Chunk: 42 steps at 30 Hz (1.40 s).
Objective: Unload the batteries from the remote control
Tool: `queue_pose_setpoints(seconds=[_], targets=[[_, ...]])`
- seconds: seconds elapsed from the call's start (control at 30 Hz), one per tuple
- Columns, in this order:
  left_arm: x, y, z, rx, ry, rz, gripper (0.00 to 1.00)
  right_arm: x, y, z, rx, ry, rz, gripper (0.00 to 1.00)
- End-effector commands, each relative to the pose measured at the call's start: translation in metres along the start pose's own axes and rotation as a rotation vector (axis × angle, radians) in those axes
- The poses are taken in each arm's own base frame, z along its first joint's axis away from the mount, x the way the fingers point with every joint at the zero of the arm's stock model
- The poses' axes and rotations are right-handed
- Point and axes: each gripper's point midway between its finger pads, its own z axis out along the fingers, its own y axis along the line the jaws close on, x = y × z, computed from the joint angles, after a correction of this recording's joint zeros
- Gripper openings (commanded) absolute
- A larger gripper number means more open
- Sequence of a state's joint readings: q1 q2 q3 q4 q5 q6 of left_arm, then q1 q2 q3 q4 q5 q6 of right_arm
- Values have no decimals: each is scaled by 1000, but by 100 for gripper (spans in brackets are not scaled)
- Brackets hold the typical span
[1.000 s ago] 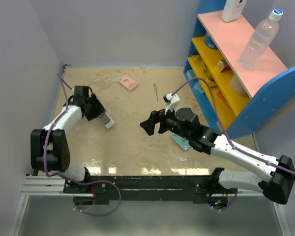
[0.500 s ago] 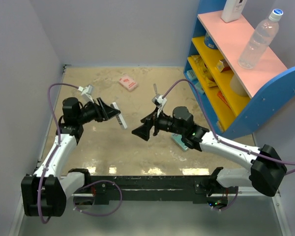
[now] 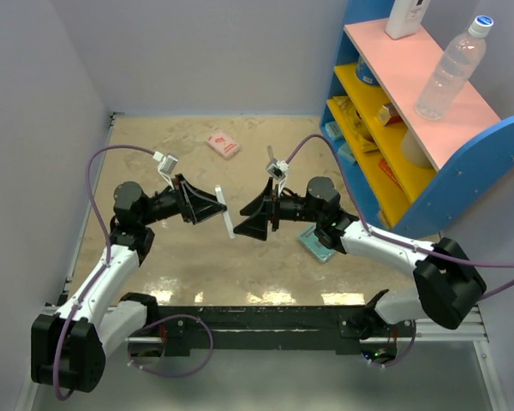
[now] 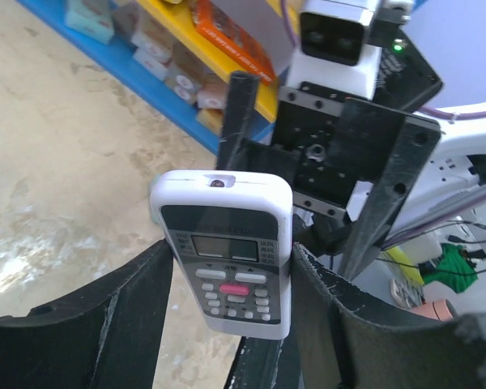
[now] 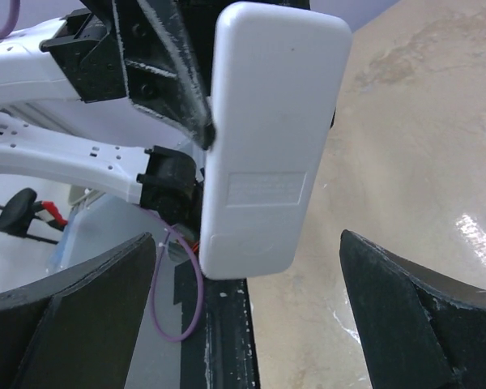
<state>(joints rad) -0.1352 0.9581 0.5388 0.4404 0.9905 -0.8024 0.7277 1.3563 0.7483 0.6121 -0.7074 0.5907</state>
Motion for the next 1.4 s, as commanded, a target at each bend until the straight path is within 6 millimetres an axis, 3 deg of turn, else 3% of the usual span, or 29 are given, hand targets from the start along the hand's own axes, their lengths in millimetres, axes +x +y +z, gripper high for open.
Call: queue_pose_setpoints(seconds=[0.0,0.17,0.47,0.63,0.73,0.77,0.87,1.07,1.17,1.2,1.23,1.37], targets=[[-10,-31,9,111,-19,88,0,-16,26,11,-120,-15,-34,98],[-12,-37,11,144,-29,87,0,-9,38,19,-150,3,-43,97],[-9,-42,8,171,-37,75,0,-8,36,18,-126,-24,2,74],[-9,-40,10,170,-39,64,0,-8,24,17,-51,-38,11,40],[-11,-32,12,134,-43,49,30,-7,11,14,29,-48,15,33],[-9,-26,13,108,-34,23,45,-5,7,12,57,-38,22,31],[-10,-14,15,44,-35,11,71,3,-8,9,142,-11,17,28],[-7,9,16,-64,-37,-18,84,18,-31,6,246,50,30,26],[-9,19,18,-114,-34,-27,85,31,-46,8,305,118,42,26],[-10,22,18,-127,-32,-25,86,26,-49,10,331,113,30,26],[-12,28,19,-155,-39,-26,87,34,-53,11,349,143,34,26],[-5,61,19,-301,10,-81,86,34,-60,14,416,158,18,25]])
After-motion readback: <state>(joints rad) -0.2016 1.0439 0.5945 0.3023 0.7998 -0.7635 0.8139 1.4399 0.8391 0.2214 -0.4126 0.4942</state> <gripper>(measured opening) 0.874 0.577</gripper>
